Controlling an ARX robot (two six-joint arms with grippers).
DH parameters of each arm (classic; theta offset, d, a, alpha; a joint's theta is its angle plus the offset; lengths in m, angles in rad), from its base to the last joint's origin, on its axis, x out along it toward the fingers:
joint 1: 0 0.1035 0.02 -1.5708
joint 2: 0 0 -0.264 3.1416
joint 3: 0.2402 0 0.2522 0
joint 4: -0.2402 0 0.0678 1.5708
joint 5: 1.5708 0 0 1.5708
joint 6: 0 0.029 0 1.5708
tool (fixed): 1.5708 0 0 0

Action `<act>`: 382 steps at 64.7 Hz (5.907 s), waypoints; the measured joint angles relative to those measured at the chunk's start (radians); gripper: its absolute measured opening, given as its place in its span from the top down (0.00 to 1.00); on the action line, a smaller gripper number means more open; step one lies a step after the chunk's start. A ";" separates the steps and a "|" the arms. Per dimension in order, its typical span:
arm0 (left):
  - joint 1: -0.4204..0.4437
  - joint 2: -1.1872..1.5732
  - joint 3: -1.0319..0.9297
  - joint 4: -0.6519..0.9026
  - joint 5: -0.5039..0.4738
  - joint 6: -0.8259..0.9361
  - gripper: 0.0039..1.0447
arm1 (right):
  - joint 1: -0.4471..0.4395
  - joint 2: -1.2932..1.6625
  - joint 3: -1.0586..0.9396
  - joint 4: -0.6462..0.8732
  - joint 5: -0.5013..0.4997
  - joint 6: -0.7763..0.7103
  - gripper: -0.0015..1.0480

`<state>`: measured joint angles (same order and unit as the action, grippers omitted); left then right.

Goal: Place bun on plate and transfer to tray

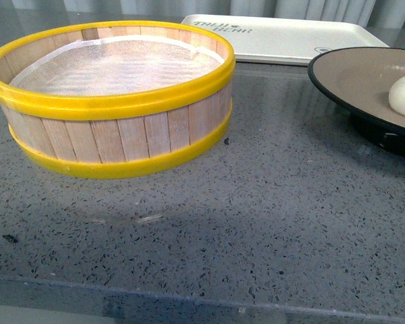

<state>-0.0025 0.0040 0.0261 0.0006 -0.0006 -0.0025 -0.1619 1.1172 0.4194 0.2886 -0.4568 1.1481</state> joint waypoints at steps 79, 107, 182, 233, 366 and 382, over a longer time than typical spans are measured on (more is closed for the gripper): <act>0.000 0.000 0.000 0.000 0.000 0.000 0.06 | -0.084 0.152 0.187 0.181 0.006 0.074 0.97; 0.000 0.000 0.000 0.000 0.000 0.000 0.06 | -0.015 0.602 0.667 0.150 0.098 0.185 0.97; 0.000 0.000 0.000 0.000 0.000 0.000 0.06 | 0.104 0.912 0.948 0.045 0.165 0.254 0.97; 0.000 0.000 0.000 0.000 0.000 0.000 0.06 | 0.105 0.779 0.809 0.084 0.195 0.258 0.14; 0.000 0.000 0.000 0.000 -0.002 0.000 0.06 | 0.121 -0.930 -0.414 -0.104 0.447 -1.157 0.98; 0.000 -0.001 0.000 0.000 0.000 0.000 0.06 | 0.158 -1.112 -0.414 -0.287 0.455 -1.158 0.98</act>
<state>-0.0025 0.0032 0.0261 0.0006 -0.0002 -0.0025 -0.0036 0.0051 0.0055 0.0013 -0.0013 -0.0097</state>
